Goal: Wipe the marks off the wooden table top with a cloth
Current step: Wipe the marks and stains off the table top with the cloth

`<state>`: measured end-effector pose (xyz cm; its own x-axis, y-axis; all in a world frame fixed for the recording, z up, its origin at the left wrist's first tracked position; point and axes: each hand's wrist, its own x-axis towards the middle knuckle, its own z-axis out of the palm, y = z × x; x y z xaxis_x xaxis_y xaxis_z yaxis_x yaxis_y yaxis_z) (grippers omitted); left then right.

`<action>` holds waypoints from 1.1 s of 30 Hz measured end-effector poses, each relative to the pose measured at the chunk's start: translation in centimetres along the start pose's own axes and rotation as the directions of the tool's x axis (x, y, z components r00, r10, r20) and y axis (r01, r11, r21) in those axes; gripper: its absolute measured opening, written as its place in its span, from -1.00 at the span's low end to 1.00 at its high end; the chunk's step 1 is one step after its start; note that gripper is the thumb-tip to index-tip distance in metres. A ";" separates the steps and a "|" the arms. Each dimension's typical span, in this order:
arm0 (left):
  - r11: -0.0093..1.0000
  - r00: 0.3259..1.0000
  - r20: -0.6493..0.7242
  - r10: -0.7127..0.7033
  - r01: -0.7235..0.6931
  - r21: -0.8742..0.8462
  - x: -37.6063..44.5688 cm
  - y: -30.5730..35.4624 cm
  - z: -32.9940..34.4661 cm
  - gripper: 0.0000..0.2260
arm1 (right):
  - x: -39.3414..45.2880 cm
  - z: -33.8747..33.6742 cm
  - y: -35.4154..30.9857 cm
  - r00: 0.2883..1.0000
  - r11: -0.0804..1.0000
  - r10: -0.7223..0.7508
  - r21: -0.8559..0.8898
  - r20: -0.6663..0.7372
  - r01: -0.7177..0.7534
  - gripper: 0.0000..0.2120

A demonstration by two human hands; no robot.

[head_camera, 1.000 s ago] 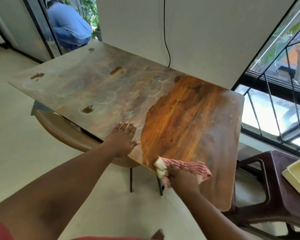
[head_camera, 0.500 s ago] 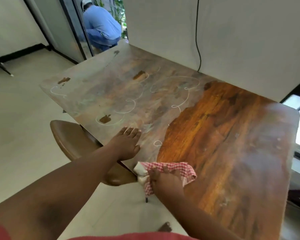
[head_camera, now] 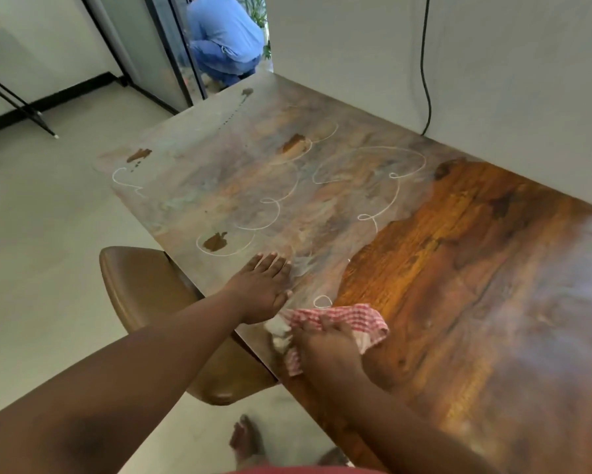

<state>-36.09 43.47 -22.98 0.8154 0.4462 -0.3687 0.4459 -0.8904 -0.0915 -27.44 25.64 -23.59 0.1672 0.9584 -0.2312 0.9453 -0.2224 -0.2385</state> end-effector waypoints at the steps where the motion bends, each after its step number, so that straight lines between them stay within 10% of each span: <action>1: 1.000 1.000 -0.006 0.010 -0.010 -0.015 0.4 0.3 -0.1 -0.43 | 0.1 0.5 -1.1 0.998 0.998 -0.058 0.001 -0.014 0.058 -0.58; 5: 0.996 0.998 -0.037 0.049 -0.051 -0.069 1.9 0.6 -0.5 -0.43 | -2.7 1.7 0.1 0.954 0.954 -0.298 -0.028 -0.031 0.297 -0.59; 13: 0.990 0.998 -0.036 0.058 -0.062 -0.130 4.6 -2.6 -0.2 -0.44 | 2.6 -1.2 0.2 0.997 0.999 -0.016 -0.053 -0.081 0.012 -0.63; 20: 0.985 0.994 -0.074 0.077 -0.087 -0.148 6.4 -6.4 0.4 -0.46 | 0.0 0.7 -1.0 0.978 0.978 -0.206 -0.056 -0.041 0.203 -0.62; 28: 0.973 0.977 -0.146 0.154 -0.175 -0.149 8.2 -8.2 1.7 -0.46 | 6.5 -2.2 -0.3 0.938 0.945 0.320 -0.024 -0.134 -0.326 -0.72; 33: 0.968 0.959 -0.206 0.194 -0.221 -0.119 9.3 -7.8 2.3 -0.45 | 4.4 1.1 -3.7 0.988 0.993 0.096 -0.058 -0.123 -0.104 -0.61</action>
<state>-32.81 54.32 -27.81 0.9447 0.2736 -0.1807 0.2949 -0.9500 0.1031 -30.53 30.47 -24.77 0.2903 0.9473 -0.1350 0.9374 -0.3099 -0.1586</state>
